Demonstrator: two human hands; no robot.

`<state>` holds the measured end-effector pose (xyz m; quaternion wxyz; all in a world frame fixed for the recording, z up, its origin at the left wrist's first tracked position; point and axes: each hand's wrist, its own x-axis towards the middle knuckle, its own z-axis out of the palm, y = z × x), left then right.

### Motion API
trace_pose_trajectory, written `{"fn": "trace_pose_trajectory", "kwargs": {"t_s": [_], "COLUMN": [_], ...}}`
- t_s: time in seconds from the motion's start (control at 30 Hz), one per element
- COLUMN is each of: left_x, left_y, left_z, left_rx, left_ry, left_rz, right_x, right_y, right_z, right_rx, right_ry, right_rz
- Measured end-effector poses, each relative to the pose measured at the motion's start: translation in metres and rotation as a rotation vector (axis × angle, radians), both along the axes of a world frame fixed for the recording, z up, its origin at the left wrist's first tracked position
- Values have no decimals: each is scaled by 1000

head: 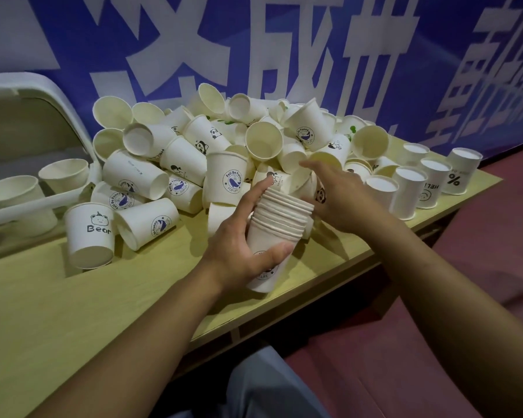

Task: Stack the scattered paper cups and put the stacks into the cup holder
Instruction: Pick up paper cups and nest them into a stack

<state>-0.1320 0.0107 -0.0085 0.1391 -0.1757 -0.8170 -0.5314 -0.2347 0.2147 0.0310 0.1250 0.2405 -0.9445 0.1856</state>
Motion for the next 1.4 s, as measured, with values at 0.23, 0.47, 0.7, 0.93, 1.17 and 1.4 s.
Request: {"fn": "trace_pose_trajectory", "kwargs": {"t_s": [0.23,0.47,0.7,0.93,1.17,1.4], "left_x": [0,1,11,26,43,46], "left_y": [-1,-1,-6,-32,-54,-60], "left_z": [-1,-1,5,9,13,9], "left_rx": [53,35,77,80,80,29], "left_ry": [-2,-5,17,85,36,-17], "left_rz": [-9,-24,40,100,148,175], "right_x": [-7,23,58,68,24,12], "right_y": [-7,-14,-37,-44,-39,-44], "right_z": [-12,26,16,-8,-20,-18], "right_rx": [-217,-926,-918,-718,-8,265], "right_ry": [31,-36,-237,-250,-71,-54], "right_rz": [21,71,193,262,60,-26]}}
